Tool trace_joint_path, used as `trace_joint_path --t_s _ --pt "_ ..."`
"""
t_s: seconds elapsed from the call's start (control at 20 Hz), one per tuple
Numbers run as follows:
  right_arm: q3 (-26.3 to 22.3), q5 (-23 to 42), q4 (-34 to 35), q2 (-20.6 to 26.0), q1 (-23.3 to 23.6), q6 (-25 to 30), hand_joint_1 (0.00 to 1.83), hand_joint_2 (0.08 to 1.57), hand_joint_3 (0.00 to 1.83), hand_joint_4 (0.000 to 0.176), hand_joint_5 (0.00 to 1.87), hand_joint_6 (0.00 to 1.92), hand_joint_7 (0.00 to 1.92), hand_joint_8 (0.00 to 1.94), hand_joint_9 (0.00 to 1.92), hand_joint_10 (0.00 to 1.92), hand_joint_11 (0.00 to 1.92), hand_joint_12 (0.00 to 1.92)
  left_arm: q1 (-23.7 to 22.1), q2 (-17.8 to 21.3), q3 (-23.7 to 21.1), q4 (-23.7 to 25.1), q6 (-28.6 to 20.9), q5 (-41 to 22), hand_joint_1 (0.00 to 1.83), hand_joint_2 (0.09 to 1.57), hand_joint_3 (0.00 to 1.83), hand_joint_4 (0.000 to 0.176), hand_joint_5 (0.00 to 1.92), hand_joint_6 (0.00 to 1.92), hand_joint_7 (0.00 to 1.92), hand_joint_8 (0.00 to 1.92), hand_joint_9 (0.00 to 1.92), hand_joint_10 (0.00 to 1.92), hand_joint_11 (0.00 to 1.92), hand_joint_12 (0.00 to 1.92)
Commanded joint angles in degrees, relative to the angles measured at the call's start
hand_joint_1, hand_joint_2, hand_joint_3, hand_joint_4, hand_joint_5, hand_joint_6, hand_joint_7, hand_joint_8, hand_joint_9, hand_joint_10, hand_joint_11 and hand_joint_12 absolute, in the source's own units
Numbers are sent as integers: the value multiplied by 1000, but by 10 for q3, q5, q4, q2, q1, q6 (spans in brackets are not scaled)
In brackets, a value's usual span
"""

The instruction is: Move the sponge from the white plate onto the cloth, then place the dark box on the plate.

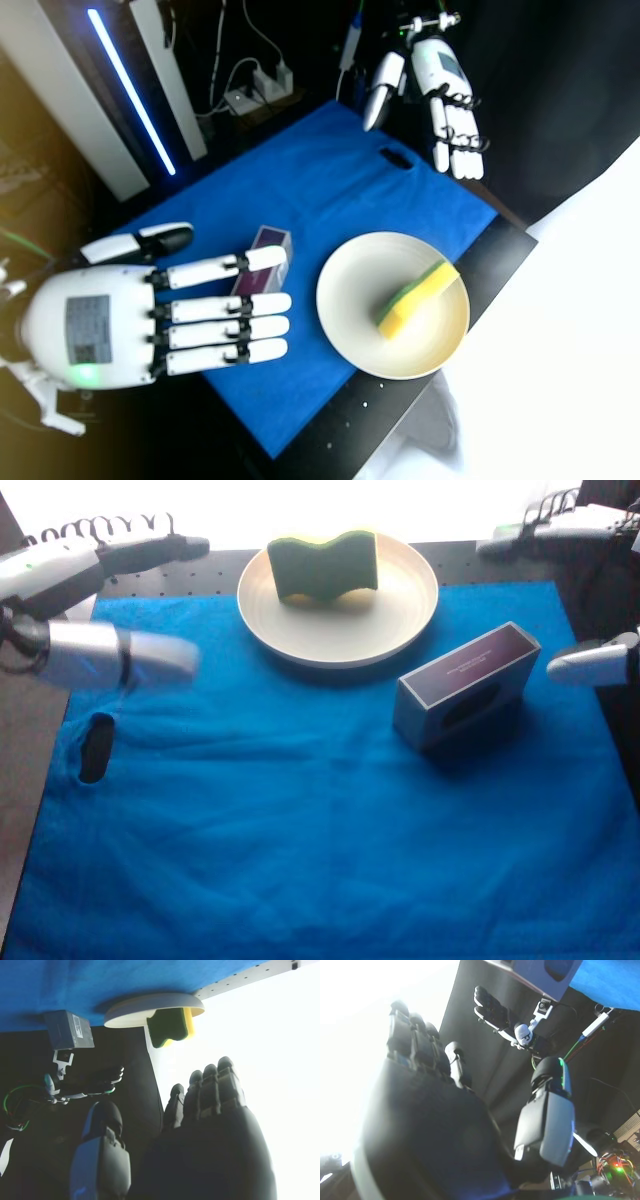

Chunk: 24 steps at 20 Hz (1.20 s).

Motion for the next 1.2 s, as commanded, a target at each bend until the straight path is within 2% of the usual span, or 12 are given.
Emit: trace_joint_path --t_s 0.0,0.25,0.3,0.4,0.55,0.6,0.7,0.85,0.9,0.95,1.05,1.15 --pt "-1 52 34 0 7 3 876 1073 10 146 410 7 275 5 209 11 0 583 -8 -5 4 -16 -2 -64 880 983 11 47 254 2 193 1 129 5 0 523" --pt "-2 50 30 0 7 3 870 1072 0 105 416 1 328 6 259 5 0 585 -76 -54 48 1 3 -31 796 998 3 52 271 4 181 7 112 10 0 503" --pt "-1 50 29 0 7 3 859 1071 0 102 422 2 342 7 268 5 0 552 -102 -70 63 14 3 -12 758 981 0 97 285 4 196 6 138 12 0 433" --pt "0 50 26 -2 7 3 899 1069 0 86 420 0 358 0 277 1 0 554 -144 -100 96 35 3 24 823 932 0 105 295 2 221 3 198 13 0 553" --pt "5 50 22 -9 7 3 907 1073 2 69 413 0 352 0 262 4 0 486 -184 -150 153 46 4 79 730 944 6 144 309 1 232 0 226 10 0 647" --pt "5 50 20 -9 7 3 912 1074 1 76 418 1 352 0 259 2 0 464 -195 -172 177 46 4 99 744 966 7 134 317 2 235 1 234 8 0 695" --pt "7 50 13 -11 7 3 904 1072 0 101 420 2 319 0 227 0 0 446 -208 -216 224 46 3 132 636 927 0 142 308 0 232 3 244 8 0 708" --pt "12 50 9 -14 7 3 908 1073 0 139 409 1 279 1 192 1 0 328 -224 -271 282 57 4 184 613 889 0 135 338 4 294 6 224 17 0 377" --pt "14 50 7 -16 8 3 904 1067 0 138 414 1 277 1 192 1 0 358 -226 -285 297 62 4 196 736 923 2 107 370 4 319 4 245 10 0 447" --pt "16 50 3 -18 11 3 887 1055 0 129 426 2 262 2 181 1 0 272 -228 -298 311 68 4 209 788 950 5 100 385 4 331 3 270 9 0 539" --pt "19 50 -8 -22 20 3 913 1047 0 122 438 0 259 0 195 0 0 391 -232 -313 326 83 4 229 891 964 1 85 465 4 408 3 344 8 0 783" --pt "19 50 -13 -24 24 3 927 1041 0 140 430 0 259 0 212 1 0 480 -233 -321 334 96 4 240 959 982 0 66 550 3 538 5 493 14 70 964"
